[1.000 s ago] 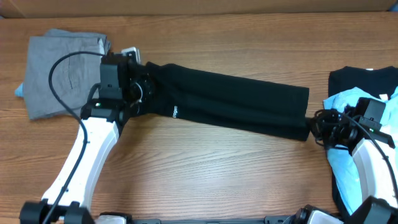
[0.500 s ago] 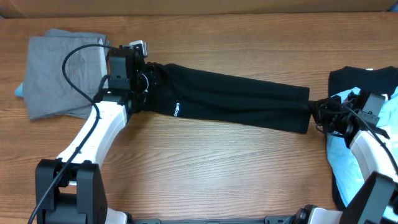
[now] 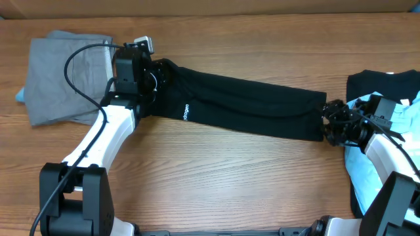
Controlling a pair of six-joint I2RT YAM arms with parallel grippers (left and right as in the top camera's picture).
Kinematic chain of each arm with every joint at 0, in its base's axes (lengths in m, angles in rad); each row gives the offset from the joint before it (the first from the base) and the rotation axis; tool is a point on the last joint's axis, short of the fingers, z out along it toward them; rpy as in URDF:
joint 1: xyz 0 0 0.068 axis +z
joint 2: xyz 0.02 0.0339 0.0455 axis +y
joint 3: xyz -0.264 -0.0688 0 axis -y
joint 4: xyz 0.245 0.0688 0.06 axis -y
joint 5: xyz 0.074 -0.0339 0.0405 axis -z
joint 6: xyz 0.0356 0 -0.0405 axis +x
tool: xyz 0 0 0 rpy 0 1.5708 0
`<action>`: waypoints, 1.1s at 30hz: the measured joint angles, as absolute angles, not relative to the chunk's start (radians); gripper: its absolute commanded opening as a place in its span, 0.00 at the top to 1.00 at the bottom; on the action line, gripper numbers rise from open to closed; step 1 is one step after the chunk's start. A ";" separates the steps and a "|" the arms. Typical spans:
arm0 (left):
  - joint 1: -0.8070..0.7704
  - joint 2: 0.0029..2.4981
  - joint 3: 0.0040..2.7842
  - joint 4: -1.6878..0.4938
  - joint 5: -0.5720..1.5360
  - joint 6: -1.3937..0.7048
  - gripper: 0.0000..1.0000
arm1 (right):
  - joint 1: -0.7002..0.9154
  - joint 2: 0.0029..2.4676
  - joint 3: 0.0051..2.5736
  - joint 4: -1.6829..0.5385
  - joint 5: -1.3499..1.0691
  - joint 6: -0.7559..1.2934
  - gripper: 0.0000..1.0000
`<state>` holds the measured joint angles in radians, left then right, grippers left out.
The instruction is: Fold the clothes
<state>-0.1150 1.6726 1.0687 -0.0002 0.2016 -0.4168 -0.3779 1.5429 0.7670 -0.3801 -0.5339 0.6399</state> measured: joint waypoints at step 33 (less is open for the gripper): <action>-0.231 1.737 1.344 -0.591 0.271 0.016 0.65 | -0.345 1.617 0.974 -0.551 -0.544 0.384 0.52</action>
<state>-0.2314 1.7370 1.3441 -0.5915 0.2714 0.0162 -0.3450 1.6173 0.9741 -0.5514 -0.5438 0.3836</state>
